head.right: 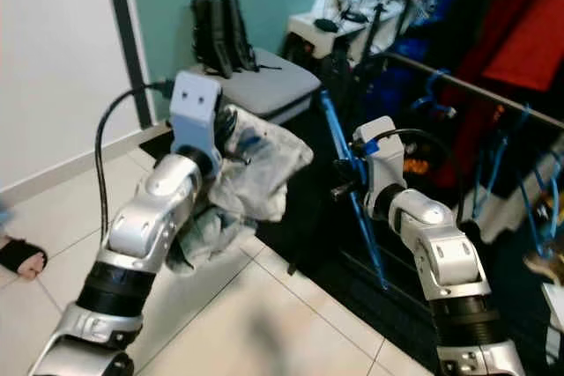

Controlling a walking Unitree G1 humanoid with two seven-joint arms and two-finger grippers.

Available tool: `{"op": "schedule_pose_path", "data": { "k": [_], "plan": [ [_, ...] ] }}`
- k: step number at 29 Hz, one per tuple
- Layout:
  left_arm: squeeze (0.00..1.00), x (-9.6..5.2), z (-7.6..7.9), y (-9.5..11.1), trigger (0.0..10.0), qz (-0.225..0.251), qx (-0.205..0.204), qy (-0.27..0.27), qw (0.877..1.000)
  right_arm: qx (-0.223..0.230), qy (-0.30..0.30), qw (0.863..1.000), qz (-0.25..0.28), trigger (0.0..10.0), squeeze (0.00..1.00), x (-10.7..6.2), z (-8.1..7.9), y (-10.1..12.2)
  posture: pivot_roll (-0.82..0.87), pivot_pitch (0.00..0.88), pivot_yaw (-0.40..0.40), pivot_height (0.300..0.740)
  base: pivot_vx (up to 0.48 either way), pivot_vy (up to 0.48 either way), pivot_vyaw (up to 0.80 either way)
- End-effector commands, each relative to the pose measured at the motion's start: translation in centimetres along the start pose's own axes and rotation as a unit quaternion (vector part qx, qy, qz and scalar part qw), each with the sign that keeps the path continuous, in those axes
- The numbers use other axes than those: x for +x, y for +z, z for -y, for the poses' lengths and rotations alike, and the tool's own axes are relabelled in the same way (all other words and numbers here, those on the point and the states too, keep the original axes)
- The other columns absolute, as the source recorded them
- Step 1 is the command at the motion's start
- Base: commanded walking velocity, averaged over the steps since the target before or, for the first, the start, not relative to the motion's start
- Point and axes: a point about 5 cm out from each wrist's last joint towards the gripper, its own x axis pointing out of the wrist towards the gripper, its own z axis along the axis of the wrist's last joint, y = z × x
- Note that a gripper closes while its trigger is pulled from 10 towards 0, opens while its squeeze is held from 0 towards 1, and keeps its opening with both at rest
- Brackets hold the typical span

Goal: Hang hanger

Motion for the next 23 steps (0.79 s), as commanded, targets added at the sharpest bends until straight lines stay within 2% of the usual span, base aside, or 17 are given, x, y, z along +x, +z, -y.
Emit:
{"op": "schedule_pose_path", "data": {
  "k": [1,4,9,16,23],
  "plan": [
    [0.0,0.5,1.1,1.1,10.0,0.02,-0.006,-0.022,1.0,0.011,-0.007,1.0,-0.005,10.0,0.0,-0.7,0.7,-0.2,-0.07,0.0,-0.063,0.74,0.0,0.0,-0.78],
    [0.0,1.0,1.3,2.0,10.0,0.03,-0.008,-0.027,0.999,0.027,-0.018,0.999,-0.003,10.0,0.0,-1.3,1.1,-0.8,-0.08,0.0,-0.042,0.74,0.0,0.0,-0.78],
    [0.0,1.1,1.5,1.8,10.0,0.026,-0.01,-0.035,0.999,0.044,-0.028,0.999,0.0,10.0,0.0,-1.6,0.9,-1.3,-0.09,0.0,-0.023,0.74,0.0,0.0,-0.78],
    [0.0,0.8,2.0,1.0,10.0,0.007,-0.021,-0.036,0.999,0.056,-0.005,0.998,0.027,10.0,0.0,-1.9,-0.2,-0.9,-0.1,0.0,-0.003,0.74,0.0,0.0,0.0],
    [0.0,1.2,2.3,1.3,10.0,0.004,-0.029,-0.033,0.999,0.074,0.059,0.994,0.046,10.0,0.0,-2.8,-1.3,-0.5,-0.1,0.0,0.003,0.74,0.0,0.0,0.0]
  ]
}}
